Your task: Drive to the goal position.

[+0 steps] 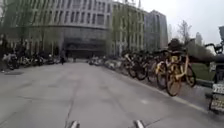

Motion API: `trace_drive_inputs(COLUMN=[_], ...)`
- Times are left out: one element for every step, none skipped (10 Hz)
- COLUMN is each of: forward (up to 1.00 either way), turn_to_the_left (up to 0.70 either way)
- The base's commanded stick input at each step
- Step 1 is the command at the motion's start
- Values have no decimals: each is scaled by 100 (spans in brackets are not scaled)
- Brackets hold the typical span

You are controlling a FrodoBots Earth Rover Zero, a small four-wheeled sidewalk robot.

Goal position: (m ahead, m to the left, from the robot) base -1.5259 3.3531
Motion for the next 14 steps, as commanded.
trace_drive_inputs(forward=[100, 100, 100, 100, 100, 100, 100, 100, 100, 100, 100, 100, 100, 100], turn_to_the_left=[1, 1, 1, 1, 1, 1, 1, 1, 1, 1, 1, 1, 1, 33])
